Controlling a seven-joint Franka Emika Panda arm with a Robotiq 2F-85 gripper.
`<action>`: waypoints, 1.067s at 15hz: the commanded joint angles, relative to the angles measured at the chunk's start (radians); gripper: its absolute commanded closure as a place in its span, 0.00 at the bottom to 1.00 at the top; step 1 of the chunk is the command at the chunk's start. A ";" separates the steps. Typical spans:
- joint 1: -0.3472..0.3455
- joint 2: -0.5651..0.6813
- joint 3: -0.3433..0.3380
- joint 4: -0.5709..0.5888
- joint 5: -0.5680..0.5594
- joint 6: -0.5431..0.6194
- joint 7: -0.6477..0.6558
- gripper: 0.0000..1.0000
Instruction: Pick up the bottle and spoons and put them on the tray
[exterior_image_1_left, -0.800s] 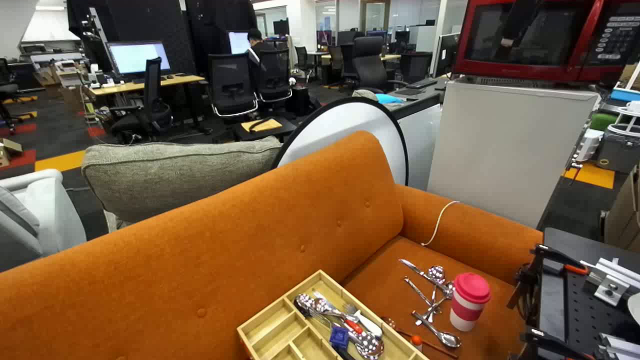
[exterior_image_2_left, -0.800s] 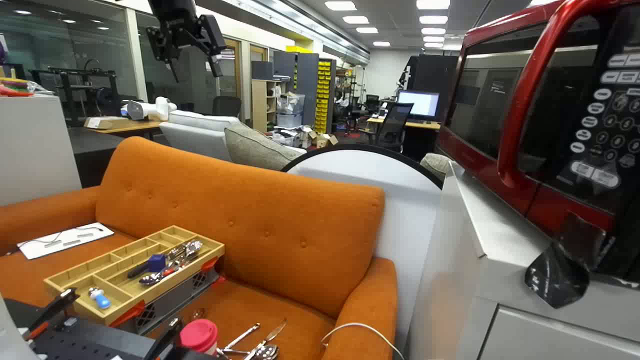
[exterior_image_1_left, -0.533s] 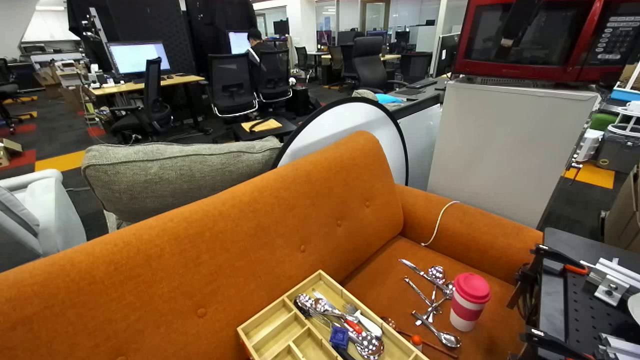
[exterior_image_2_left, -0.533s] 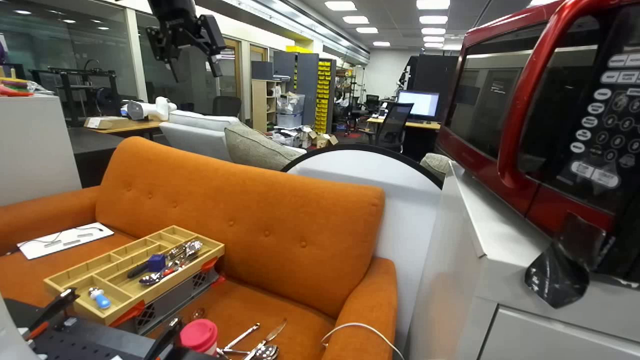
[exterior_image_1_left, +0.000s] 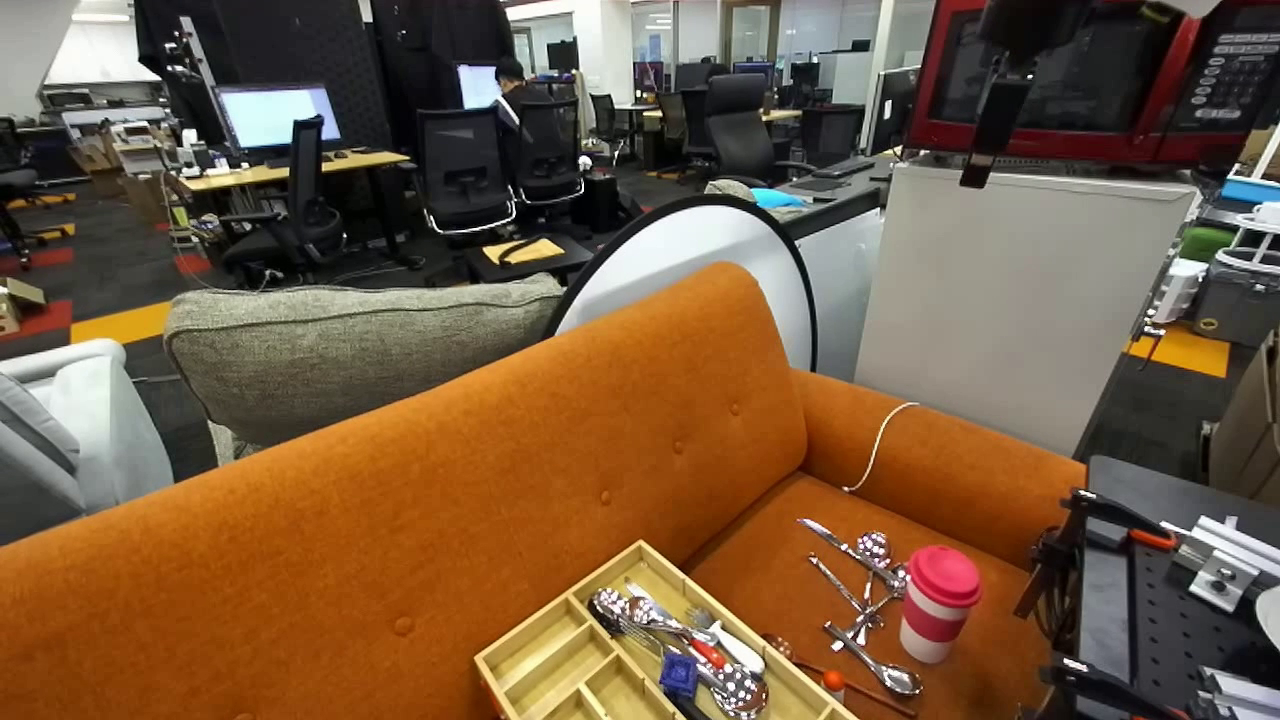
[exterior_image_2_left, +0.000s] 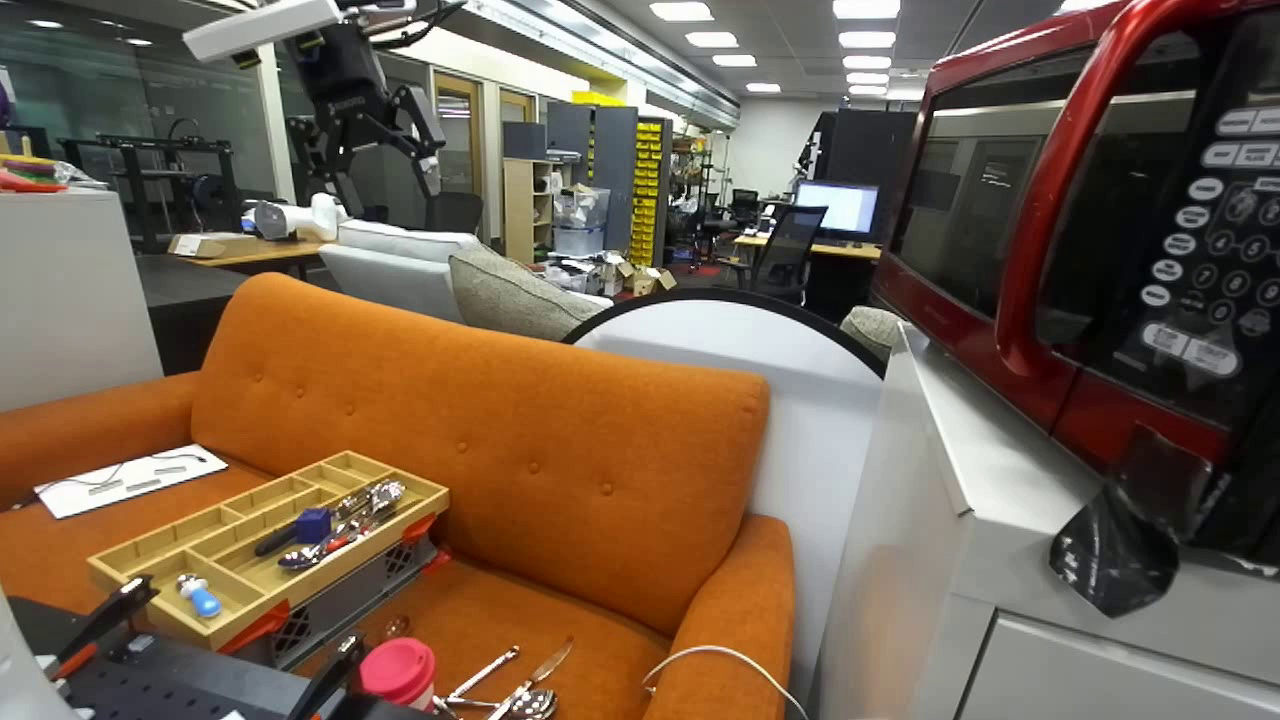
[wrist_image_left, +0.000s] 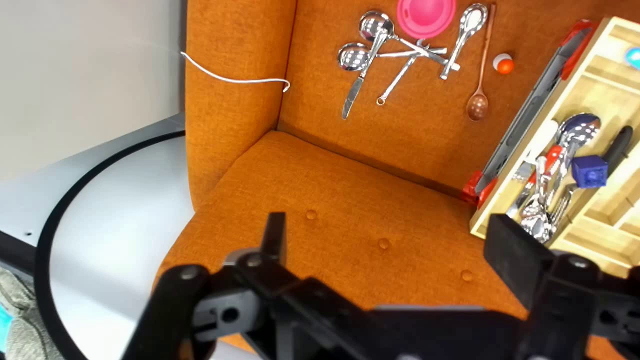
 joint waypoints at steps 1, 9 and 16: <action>0.021 0.069 0.013 -0.043 -0.048 0.105 -0.018 0.00; 0.065 0.262 0.032 -0.079 -0.028 0.138 -0.033 0.00; 0.063 0.273 0.034 -0.063 -0.033 0.138 -0.034 0.00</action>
